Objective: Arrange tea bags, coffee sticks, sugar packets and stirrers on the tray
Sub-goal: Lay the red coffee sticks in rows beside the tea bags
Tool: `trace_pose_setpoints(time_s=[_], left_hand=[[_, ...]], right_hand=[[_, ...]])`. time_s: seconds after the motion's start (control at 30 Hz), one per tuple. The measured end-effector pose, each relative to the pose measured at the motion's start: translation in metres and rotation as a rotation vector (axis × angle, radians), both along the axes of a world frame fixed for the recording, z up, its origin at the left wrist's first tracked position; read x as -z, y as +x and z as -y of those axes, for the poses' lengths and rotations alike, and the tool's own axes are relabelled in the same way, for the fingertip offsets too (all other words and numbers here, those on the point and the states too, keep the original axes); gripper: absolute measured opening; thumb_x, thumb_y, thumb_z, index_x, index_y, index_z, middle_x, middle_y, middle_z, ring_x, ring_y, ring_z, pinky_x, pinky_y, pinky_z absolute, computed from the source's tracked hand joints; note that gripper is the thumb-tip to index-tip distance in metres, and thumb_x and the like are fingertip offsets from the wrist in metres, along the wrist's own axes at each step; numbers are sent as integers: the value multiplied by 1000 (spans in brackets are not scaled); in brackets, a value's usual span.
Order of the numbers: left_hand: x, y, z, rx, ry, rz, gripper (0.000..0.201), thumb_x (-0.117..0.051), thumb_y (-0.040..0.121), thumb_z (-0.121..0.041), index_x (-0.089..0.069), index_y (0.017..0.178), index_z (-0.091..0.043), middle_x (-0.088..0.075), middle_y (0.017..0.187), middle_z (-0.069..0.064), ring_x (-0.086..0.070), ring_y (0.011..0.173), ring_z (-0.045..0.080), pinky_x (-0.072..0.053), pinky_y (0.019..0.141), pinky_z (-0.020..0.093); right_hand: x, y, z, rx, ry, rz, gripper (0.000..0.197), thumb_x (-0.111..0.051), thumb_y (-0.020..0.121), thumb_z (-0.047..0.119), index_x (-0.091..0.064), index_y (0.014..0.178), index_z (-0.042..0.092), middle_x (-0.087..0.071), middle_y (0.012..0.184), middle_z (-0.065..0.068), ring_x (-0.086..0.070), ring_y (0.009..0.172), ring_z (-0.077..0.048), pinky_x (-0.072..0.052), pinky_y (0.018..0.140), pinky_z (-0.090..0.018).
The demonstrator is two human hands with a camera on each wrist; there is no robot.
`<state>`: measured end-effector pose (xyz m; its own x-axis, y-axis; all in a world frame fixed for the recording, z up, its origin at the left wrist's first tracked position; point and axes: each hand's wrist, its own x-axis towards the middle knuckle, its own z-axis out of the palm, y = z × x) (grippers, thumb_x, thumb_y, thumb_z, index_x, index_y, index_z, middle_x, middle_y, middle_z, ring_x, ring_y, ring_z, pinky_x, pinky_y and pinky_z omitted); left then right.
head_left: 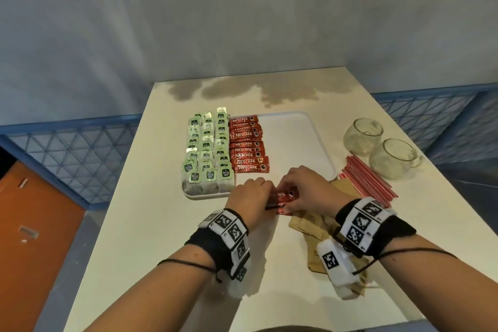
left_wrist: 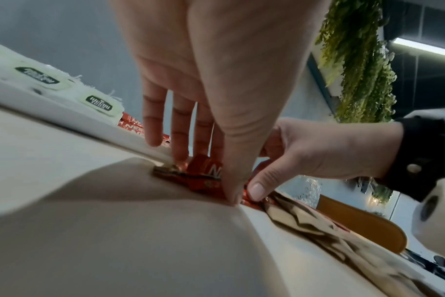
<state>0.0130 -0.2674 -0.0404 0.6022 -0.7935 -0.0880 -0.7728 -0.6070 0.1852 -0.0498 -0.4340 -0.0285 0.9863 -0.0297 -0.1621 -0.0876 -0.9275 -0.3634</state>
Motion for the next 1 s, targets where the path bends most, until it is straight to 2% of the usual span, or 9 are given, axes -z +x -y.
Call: trace_pose_setpoints(time_s=[0.2, 0.37, 0.43, 0.53, 0.63, 0.7, 0.8, 0.93, 1.0], left_hand=[[-2, -11, -2, -11, 59, 56, 38, -51, 95, -49, -62, 118, -21, -62, 107, 2, -62, 98, 25, -43, 69, 32], [-14, -9, -11, -50, 77, 47, 34, -48, 98, -43, -65, 116, -21, -66, 106, 3, -63, 96, 23, -38, 65, 28], [-20, -6, -17, -121, -33, -78, 28, -52, 97, -40, -64, 113, -20, -67, 102, 0, -63, 92, 19, -39, 66, 26], [-26, 5, -29, -371, -520, -441, 24, -70, 88, -30, -60, 108, -23, -66, 90, -8, -66, 79, 8, -46, 63, 18], [-30, 11, -34, -620, -915, -872, 29, -76, 84, -19, -60, 108, -15, -68, 91, 4, -68, 72, 13, -52, 61, 23], [-30, 12, -36, -656, -1005, -1049, 23, -71, 88, -21, -67, 104, -6, -71, 96, 8, -67, 80, 17, -53, 65, 25], [-31, 13, -41, -646, -1125, -1169, 17, -61, 95, -20, -65, 101, -4, -74, 100, 10, -71, 89, 21, -56, 70, 28], [-32, 17, -54, -677, -1162, -1223, 12, -45, 103, -11, -55, 101, -4, -73, 81, 10, -69, 74, 24, -60, 74, 46], [-34, 18, -58, -709, -1171, -1310, 9, -44, 103, -8, -52, 100, -4, -62, 68, 6, -60, 59, 21, -59, 62, 40]], right_hand=[[-3, -6, -4, -47, -14, -1, 22, -77, 80, 35, -76, 99, 25, -61, 93, 9, -50, 90, -10, -44, 77, -29], [-9, -5, -10, -46, 88, -33, 21, -71, 87, 36, -75, 104, 23, -62, 93, 10, -56, 87, -10, -48, 78, -28], [-14, -3, -12, -27, 158, -21, 20, -69, 89, 35, -74, 104, 22, -64, 95, 9, -58, 89, -11, -48, 79, -27], [-26, 3, -13, 49, 384, 26, 16, -68, 90, 31, -74, 100, 20, -70, 90, 7, -63, 83, -9, -48, 72, -22], [-33, 10, -20, 121, 618, 48, 15, -66, 93, 27, -74, 96, 16, -73, 87, 1, -68, 79, -12, -52, 73, -26], [-34, 14, -26, 135, 697, 52, 16, -64, 94, 25, -74, 97, 13, -75, 89, -3, -71, 82, -19, -55, 77, -32], [-35, 16, -33, 165, 824, 55, 17, -60, 97, 21, -72, 102, 9, -75, 90, -6, -71, 78, -19, -57, 75, -30], [-34, 15, -39, 216, 1020, 24, 19, -50, 102, 14, -62, 116, 8, -64, 80, -5, -58, 61, -14, -56, 65, -28], [-32, 13, -43, 218, 974, 4, 21, -49, 103, 20, -63, 118, 15, -57, 75, 3, -53, 61, -10, -52, 64, -26]])
